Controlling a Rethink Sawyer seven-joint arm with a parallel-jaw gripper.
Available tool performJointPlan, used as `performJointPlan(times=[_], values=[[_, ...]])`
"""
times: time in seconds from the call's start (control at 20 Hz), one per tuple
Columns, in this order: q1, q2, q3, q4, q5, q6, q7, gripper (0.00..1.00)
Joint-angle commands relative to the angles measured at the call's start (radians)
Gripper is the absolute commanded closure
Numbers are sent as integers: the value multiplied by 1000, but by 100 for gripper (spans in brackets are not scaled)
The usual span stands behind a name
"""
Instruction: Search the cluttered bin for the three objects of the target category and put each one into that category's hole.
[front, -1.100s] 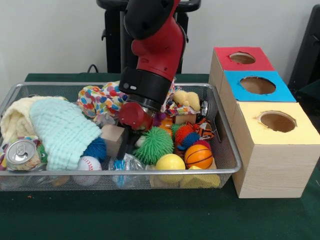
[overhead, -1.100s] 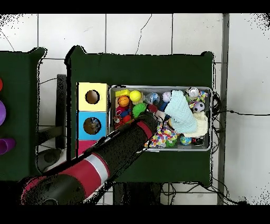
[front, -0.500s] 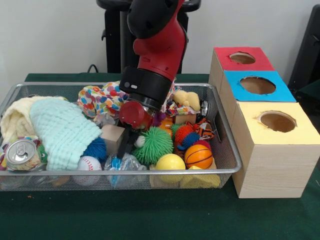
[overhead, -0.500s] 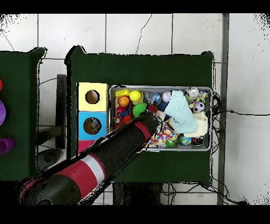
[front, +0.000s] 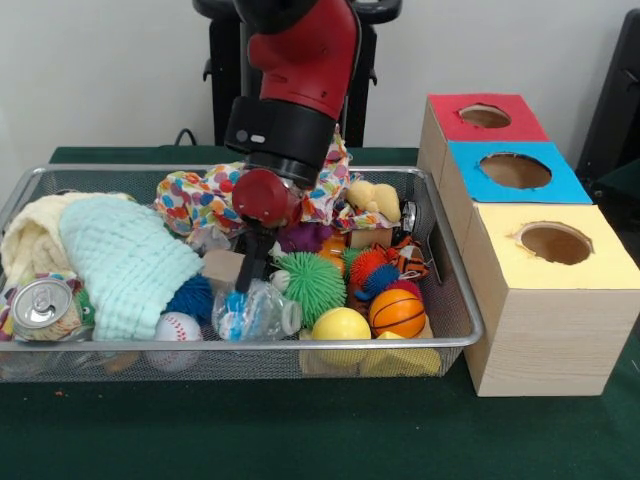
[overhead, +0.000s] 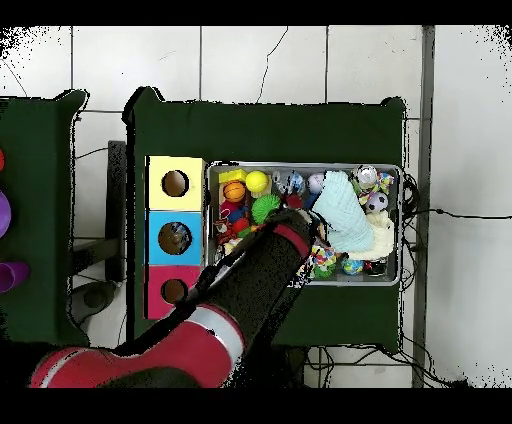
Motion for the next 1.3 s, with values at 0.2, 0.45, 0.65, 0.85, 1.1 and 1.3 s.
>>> performJointPlan(times=[0.2,0.45,0.65,0.85,1.1,1.3], values=[[-330,-510,635,247,-141,420,-125,100],[-419,-614,745,326,-72,524,-253,100],[-501,-682,838,395,-8,597,-259,100],[-620,-725,984,491,55,602,-214,100],[-694,-736,1096,572,104,563,-111,100],[-728,-737,1163,622,144,525,-27,100]])
